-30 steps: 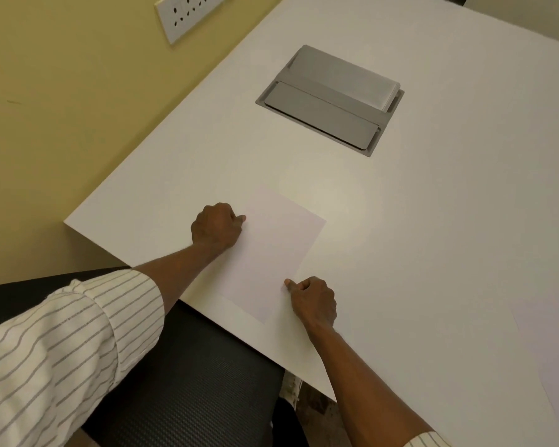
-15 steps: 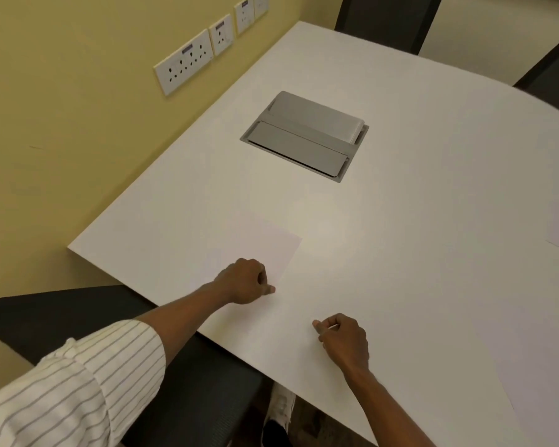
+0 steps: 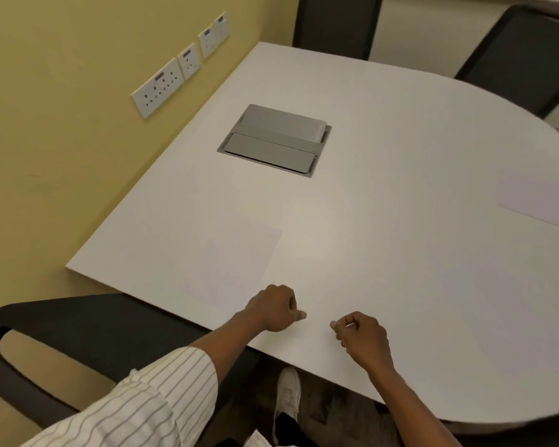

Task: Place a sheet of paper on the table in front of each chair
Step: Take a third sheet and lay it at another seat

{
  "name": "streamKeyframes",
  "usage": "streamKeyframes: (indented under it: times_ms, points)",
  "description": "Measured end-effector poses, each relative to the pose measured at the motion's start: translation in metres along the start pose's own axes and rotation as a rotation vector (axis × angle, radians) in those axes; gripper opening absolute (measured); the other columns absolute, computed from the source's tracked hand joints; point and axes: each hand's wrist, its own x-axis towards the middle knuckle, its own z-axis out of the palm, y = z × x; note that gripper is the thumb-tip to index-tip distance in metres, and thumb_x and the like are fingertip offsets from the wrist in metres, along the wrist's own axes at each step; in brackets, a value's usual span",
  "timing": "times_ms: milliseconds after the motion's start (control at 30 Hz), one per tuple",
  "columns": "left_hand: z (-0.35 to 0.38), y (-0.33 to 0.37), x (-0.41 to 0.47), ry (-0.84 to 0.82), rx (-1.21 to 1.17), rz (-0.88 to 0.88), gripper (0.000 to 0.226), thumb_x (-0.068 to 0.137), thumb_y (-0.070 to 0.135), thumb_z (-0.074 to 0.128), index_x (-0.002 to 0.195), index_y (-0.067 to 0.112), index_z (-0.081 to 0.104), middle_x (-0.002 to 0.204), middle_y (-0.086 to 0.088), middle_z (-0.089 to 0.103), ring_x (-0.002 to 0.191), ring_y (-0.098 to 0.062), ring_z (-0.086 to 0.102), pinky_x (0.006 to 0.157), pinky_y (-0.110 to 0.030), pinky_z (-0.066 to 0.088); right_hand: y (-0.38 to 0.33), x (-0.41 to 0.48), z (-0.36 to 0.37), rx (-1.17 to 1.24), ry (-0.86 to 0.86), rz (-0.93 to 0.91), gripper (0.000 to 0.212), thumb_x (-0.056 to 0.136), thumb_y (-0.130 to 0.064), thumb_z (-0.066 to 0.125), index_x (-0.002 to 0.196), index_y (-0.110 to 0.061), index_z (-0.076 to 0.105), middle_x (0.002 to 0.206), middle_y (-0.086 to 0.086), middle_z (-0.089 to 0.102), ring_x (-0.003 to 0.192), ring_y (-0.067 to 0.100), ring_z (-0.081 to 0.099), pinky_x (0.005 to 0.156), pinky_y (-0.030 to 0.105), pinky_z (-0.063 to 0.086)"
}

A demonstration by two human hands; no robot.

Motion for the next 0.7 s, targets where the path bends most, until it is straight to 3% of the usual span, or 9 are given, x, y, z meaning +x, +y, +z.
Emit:
streamKeyframes:
  times_ms: [333,533,700]
  points:
    - [0.071,0.014,-0.072,-0.088,0.222,0.164,0.039,0.096,0.054,0.069,0.112,0.018,0.068,0.115,-0.003,0.072,0.105,-0.026,0.068,0.096,-0.044,0.058,0.067,-0.112,0.015,0.002,0.027,0.012,0.015,0.092,-0.044,0.079,0.090,-0.030,0.074,0.086,-0.007,0.078,0.082,0.011,0.075,0.085,0.039,0.065]
    - [0.138,0.014,-0.122,-0.189,0.241,0.252,0.039,0.094,0.054,0.072,0.112,0.020,0.070,0.110,0.000,0.073,0.100,-0.020,0.069,0.095,-0.045,0.060,0.126,-0.200,0.025,0.010,0.134,0.103,0.014,0.091,-0.035,0.083,0.086,-0.025,0.075,0.069,-0.012,0.065,0.069,0.002,0.061,0.063,0.022,0.046]
    - [0.190,0.022,-0.152,-0.242,0.346,0.320,0.039,0.091,0.057,0.072,0.101,0.020,0.069,0.101,-0.001,0.073,0.094,-0.023,0.071,0.090,-0.045,0.062,0.189,-0.250,0.032,0.065,0.164,0.210,0.019,0.085,-0.043,0.083,0.078,-0.029,0.072,0.071,-0.007,0.070,0.072,0.010,0.067,0.072,0.037,0.057]
